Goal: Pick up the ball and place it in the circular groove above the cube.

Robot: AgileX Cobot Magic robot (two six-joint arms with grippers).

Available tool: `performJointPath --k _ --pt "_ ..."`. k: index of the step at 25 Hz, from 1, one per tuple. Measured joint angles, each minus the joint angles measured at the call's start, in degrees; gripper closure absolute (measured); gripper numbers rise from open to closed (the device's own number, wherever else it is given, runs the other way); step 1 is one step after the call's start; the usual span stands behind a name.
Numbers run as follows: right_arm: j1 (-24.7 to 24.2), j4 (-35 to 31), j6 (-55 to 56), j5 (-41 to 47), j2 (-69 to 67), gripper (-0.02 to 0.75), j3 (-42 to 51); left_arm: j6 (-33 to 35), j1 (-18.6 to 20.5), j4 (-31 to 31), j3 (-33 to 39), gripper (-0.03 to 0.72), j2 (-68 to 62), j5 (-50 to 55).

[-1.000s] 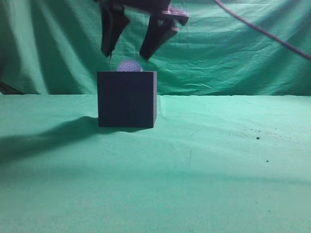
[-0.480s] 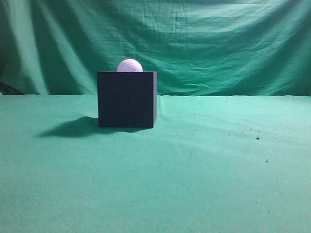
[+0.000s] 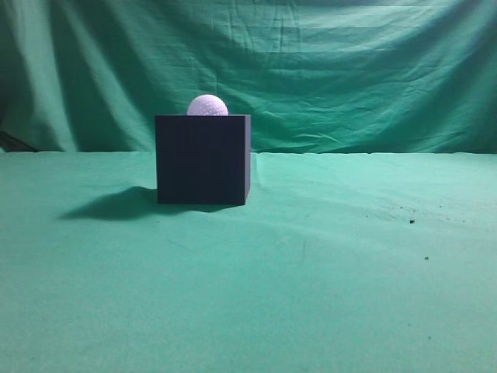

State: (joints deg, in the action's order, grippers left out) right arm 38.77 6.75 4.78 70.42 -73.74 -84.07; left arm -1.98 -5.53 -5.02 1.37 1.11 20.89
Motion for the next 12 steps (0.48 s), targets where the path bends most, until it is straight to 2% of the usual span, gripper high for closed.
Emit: performJointPath --k 5,12 --pt "0.0 0.1 1.7 -6.4 11.8 0.738 15.4 0.0 0.0 0.0 0.0 0.688 0.0 0.0" --pt "0.0 -3.3 4.3 -17.5 28.0 0.738 34.6 0.0 0.0 0.0 0.0 0.688 0.0 0.0"
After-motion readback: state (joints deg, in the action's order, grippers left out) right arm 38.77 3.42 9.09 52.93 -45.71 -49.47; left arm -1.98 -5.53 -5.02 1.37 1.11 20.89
